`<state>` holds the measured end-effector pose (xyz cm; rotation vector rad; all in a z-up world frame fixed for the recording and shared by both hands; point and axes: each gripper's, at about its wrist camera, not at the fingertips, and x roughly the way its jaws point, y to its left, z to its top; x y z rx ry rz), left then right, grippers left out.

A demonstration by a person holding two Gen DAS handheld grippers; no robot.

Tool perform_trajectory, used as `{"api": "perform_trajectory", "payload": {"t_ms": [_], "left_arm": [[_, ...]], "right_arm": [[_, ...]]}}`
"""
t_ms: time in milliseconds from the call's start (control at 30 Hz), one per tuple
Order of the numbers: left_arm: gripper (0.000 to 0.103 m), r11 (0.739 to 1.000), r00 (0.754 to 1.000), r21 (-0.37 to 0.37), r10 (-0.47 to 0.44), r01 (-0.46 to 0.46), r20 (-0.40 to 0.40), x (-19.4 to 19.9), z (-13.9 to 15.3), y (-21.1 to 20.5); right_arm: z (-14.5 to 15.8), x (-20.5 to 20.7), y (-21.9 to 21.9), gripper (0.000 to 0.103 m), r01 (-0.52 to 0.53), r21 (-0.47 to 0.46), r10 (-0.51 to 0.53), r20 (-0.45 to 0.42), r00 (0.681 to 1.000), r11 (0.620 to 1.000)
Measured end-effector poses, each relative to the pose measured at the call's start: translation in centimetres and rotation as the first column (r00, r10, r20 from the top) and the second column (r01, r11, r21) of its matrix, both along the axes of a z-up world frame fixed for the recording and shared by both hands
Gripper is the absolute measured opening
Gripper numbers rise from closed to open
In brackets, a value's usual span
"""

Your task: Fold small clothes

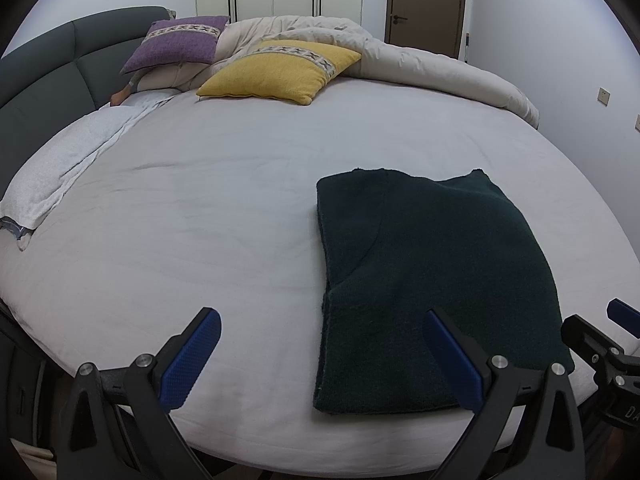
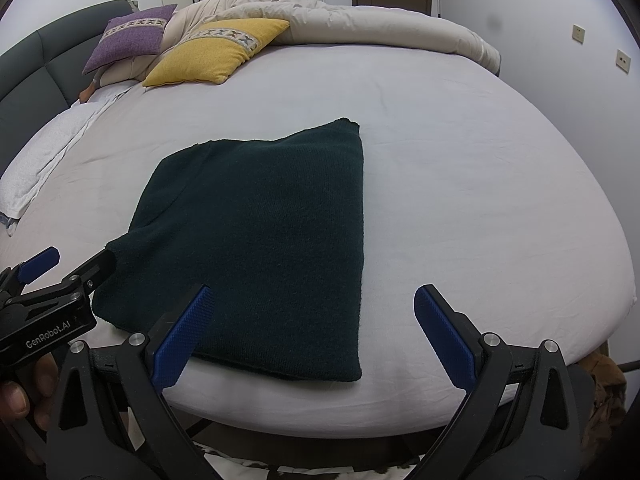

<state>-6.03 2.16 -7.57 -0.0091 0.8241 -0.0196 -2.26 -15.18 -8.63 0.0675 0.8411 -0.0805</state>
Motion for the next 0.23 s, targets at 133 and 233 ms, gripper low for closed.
{"api": "perform_trajectory", "payload": {"t_ms": [133,233], "left_arm": [[0.103,1.0,1.0,0.012,0.002,-0.002,0.012,-0.09,0.07,-0.07],[0.103,1.0,1.0,0.023,0.001,-0.002,0.013,-0.15,0.1,-0.21]], "right_arm": [[0.01,-0.01,0.04,0.102,0.0,0.001,0.0,-0.001,1.0,1.0],[0.02,-0.01,-0.02,0.102,0.001,0.0,-0.001,0.0,1.0,1.0]]}}
